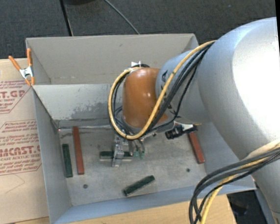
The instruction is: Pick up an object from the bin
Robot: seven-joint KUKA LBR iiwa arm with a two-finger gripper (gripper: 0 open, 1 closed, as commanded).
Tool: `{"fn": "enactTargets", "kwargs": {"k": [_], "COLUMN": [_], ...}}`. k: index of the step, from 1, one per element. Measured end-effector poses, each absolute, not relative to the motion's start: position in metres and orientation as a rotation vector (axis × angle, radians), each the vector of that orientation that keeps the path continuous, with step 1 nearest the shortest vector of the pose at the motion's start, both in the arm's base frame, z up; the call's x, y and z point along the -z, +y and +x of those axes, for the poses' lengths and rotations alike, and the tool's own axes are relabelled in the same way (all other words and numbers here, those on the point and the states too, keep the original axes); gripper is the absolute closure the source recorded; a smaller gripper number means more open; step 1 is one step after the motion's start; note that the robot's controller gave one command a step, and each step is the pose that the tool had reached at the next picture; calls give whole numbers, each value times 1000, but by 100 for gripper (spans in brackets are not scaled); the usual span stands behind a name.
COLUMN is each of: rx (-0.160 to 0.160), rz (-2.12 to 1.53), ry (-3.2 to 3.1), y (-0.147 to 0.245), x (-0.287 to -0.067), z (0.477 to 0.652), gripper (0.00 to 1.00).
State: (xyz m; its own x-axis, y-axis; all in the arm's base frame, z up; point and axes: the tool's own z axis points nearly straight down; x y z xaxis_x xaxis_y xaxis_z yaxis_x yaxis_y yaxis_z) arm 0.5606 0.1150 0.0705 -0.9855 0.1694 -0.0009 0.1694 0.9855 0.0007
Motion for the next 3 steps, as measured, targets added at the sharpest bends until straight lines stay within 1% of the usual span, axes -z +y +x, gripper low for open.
{"fn": "enactTargets", "kwargs": {"k": [1,2,3], "rx": [3,-1,1], "rz": [292,325,404], "ry": [3136,3127,3116], "y": [129,134,138], "x": [-114,-177,-226], "z": [550,567,541], "gripper": [100,100,100]}}
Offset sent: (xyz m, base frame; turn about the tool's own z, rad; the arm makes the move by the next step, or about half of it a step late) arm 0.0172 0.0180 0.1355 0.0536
